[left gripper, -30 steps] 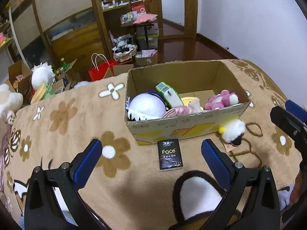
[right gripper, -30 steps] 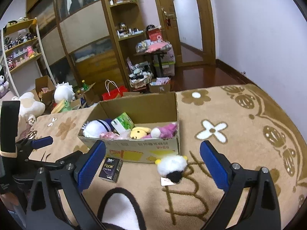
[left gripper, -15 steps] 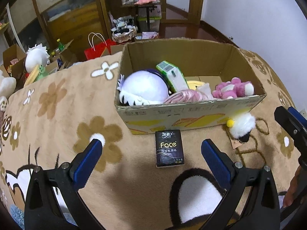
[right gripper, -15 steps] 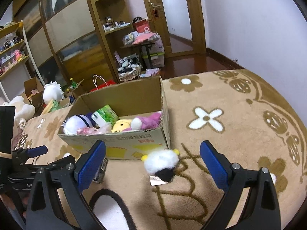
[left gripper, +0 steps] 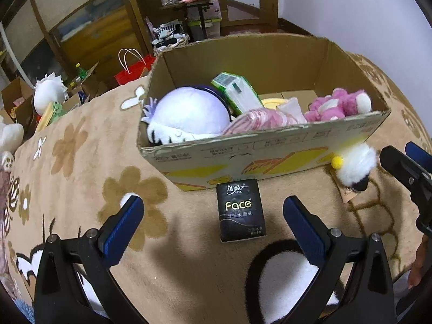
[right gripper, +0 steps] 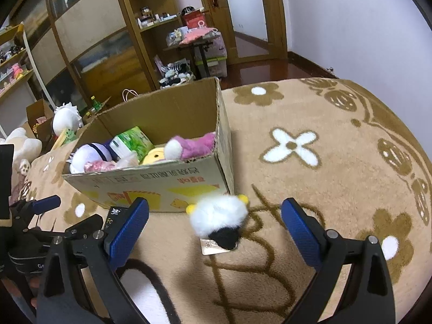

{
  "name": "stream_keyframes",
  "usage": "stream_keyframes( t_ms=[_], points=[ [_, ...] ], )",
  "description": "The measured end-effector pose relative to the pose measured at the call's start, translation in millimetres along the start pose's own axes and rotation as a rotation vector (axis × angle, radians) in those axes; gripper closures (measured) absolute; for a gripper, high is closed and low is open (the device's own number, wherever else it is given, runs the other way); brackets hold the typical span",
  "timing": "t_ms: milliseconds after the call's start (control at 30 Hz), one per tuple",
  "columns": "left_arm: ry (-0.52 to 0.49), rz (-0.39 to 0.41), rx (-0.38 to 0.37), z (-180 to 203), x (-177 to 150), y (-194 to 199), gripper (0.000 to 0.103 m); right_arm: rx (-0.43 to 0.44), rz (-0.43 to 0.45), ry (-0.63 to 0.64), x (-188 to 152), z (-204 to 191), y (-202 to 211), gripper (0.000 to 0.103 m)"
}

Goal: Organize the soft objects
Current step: 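Move both tools toward the black Face tissue pack and white fluffy chick, then grasp the black Face tissue pack with the left tool while the right tool grasps the white fluffy chick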

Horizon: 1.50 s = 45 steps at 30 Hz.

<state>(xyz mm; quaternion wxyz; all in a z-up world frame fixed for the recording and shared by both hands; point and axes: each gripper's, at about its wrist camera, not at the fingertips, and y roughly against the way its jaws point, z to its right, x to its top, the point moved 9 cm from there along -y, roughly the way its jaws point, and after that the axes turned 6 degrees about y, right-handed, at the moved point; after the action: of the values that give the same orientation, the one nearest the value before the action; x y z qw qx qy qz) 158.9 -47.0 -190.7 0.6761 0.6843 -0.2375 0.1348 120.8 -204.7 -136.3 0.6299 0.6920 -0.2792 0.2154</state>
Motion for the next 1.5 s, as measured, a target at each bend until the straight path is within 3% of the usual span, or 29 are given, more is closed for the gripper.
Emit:
stream_keyframes(
  t_ms=[333,667,1033,1133,1300,1400,1467,1500],
  points=[
    [-0.074,-0.033,0.049,7.6,-9.7,-17.5,0.001,-0.007,-0.069,0.010,-15.0,0.2,-21.9,0.000],
    [-0.078,-0.088,0.026,12.6,-19.0,-28.4,0.001,0.003,-0.126,0.010,-28.6,-1.2,-42.0,0.001],
    [-0.066,-0.149,0.016,12.0,-28.4,-43.6,0.001,0.042,-0.190,0.006,-41.3,-3.1,-59.9,0.011],
    [-0.054,-0.156,0.010,9.8,-29.5,-45.7,0.007,0.042,-0.197,-0.007,-42.6,0.2,-62.5,0.018],
    [-0.039,-0.190,-0.015,9.5,-33.6,-48.5,0.027,0.040,-0.195,0.002,-42.3,0.6,-64.1,0.031],
    [-0.040,-0.208,-0.025,9.9,-37.3,-51.5,0.030,0.057,-0.189,0.009,-40.9,-2.2,-64.7,0.035],
    [-0.048,-0.217,-0.025,10.9,-39.3,-53.9,0.035,0.068,-0.187,0.019,-39.7,-4.8,-66.3,0.047],
    [-0.051,-0.222,-0.026,12.1,-40.7,-55.0,0.036,0.063,-0.191,0.027,-39.7,-6.0,-67.5,0.047]
  ],
)
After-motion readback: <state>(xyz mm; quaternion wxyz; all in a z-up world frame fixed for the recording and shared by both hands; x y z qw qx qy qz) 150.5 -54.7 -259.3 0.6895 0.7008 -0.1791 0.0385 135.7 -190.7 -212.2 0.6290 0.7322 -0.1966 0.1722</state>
